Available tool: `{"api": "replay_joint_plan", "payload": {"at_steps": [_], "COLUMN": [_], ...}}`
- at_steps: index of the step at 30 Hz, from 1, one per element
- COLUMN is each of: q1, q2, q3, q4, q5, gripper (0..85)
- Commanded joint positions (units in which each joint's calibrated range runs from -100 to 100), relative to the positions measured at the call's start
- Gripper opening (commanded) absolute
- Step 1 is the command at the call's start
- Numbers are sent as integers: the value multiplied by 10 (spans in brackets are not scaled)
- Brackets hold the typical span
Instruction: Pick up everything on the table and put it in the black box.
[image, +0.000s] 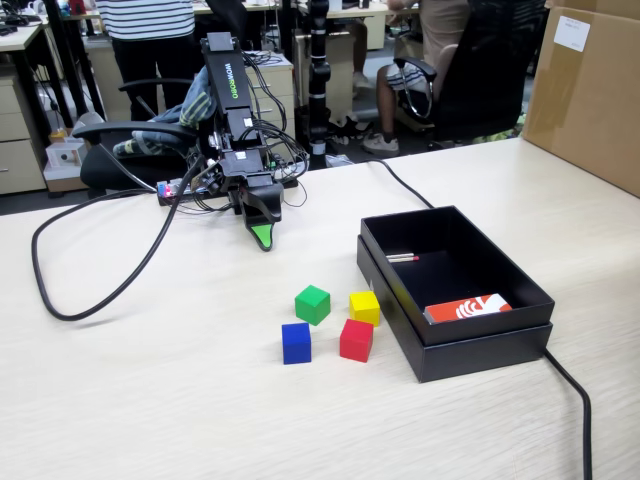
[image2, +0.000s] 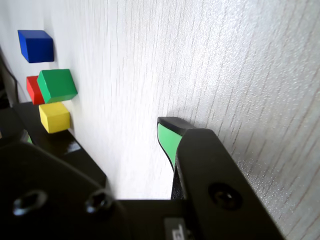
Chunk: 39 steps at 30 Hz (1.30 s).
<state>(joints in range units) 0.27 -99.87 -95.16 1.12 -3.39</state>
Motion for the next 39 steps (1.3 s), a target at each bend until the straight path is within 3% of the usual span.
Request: {"api": "replay_joint_plan", "payload": {"at_steps": [1, 3, 5, 34, 39], "q1": [0, 2, 32, 36, 34], "q2": [-1, -1, -1, -1, 29], "q3": [-14, -16, -16, -8, 170], "q4": [-23, -14, -13, -13, -198], "q5": [-4, 5, 35, 39, 44], "gripper": [492, 492, 492, 477, 476]}}
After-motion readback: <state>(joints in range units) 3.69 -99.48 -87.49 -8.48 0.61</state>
